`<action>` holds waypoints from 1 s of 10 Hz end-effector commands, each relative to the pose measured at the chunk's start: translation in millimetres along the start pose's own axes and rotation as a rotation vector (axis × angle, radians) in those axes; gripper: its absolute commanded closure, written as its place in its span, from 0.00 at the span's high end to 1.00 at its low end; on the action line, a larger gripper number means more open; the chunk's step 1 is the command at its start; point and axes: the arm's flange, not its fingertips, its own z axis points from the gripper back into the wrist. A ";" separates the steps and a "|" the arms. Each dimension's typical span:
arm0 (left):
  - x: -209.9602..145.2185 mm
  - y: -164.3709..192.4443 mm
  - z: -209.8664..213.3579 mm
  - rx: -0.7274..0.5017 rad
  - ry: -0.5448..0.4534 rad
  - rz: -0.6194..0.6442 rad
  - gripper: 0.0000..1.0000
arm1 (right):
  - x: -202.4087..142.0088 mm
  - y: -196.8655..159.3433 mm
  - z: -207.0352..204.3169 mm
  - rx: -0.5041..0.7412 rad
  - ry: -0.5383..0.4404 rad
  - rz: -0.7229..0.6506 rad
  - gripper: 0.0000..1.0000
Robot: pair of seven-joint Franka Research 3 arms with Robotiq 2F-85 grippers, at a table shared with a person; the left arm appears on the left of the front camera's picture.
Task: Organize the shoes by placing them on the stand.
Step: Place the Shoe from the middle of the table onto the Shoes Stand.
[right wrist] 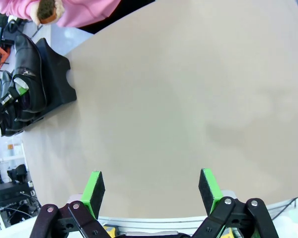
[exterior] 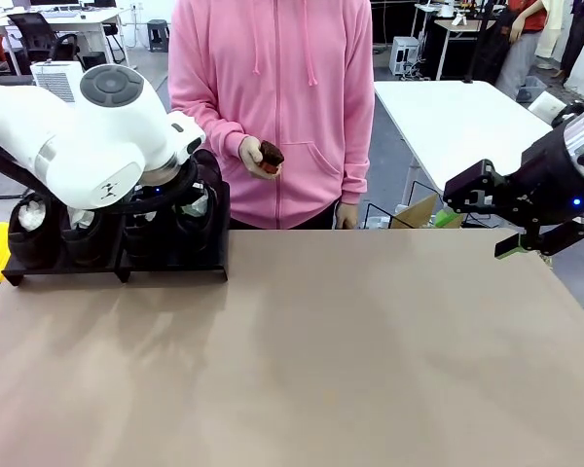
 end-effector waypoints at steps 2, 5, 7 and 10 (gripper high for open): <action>-5.3 -1.0 -0.9 0.002 -0.035 0.025 0.00 | 2.7 -1.9 0.5 0.006 0.004 0.020 1.00; -8.9 -2.3 -2.7 0.009 -0.025 0.033 0.00 | 2.7 -1.9 0.5 0.006 0.004 0.020 1.00; -13.0 -1.0 -7.7 0.031 -0.056 0.021 0.29 | 2.7 -1.9 0.5 0.006 0.004 0.020 1.00; -16.5 -0.9 -6.0 0.038 -0.086 0.021 0.48 | 2.7 -1.9 0.5 0.006 0.004 0.020 1.00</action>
